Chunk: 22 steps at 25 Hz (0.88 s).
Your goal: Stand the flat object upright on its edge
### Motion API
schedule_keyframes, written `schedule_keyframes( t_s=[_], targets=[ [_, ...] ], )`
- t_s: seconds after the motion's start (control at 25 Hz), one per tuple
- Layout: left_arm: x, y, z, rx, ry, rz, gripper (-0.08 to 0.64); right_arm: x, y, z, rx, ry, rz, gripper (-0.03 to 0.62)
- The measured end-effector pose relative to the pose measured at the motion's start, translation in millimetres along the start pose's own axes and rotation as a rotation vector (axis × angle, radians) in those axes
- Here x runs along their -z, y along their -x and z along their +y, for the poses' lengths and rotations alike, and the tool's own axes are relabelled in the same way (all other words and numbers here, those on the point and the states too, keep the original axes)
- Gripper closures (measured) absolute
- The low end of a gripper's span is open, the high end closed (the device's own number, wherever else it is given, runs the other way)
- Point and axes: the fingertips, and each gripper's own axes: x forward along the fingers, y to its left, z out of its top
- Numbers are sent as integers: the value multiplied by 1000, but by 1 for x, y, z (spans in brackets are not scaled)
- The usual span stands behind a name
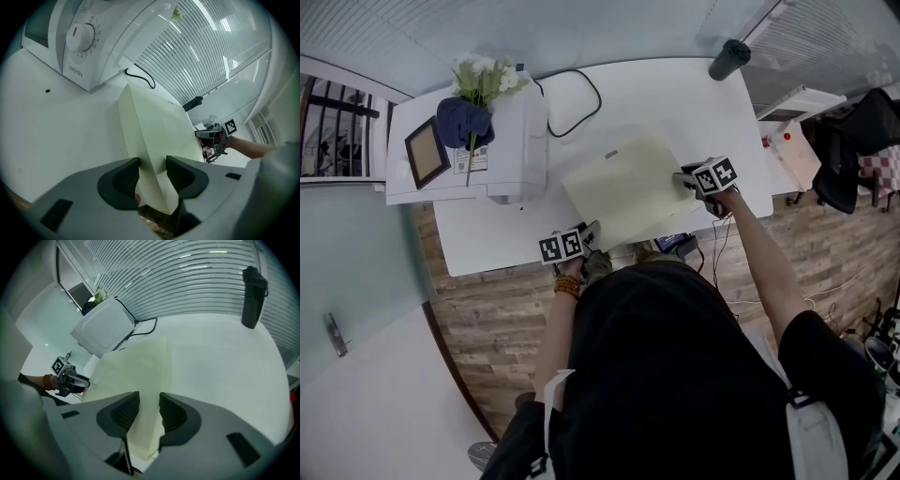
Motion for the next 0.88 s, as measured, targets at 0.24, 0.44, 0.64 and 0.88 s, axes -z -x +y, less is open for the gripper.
schedule_keyframes(
  t_s=[0.24,0.44,0.64,0.88],
  targets=[
    [-2,0,1,15,-3,-1,370,-5,6,4,8,17,4,466],
    [-5,0,1,34,11,-11,371,-15,19,9,21,48,-11,468],
    [-9,0,0,49,17,-17,371,-23,31,16,35,81,-24,469],
    [-12,-2,-1,70,19,-16,373,-31,42,26,57,124,-34,469]
  ],
)
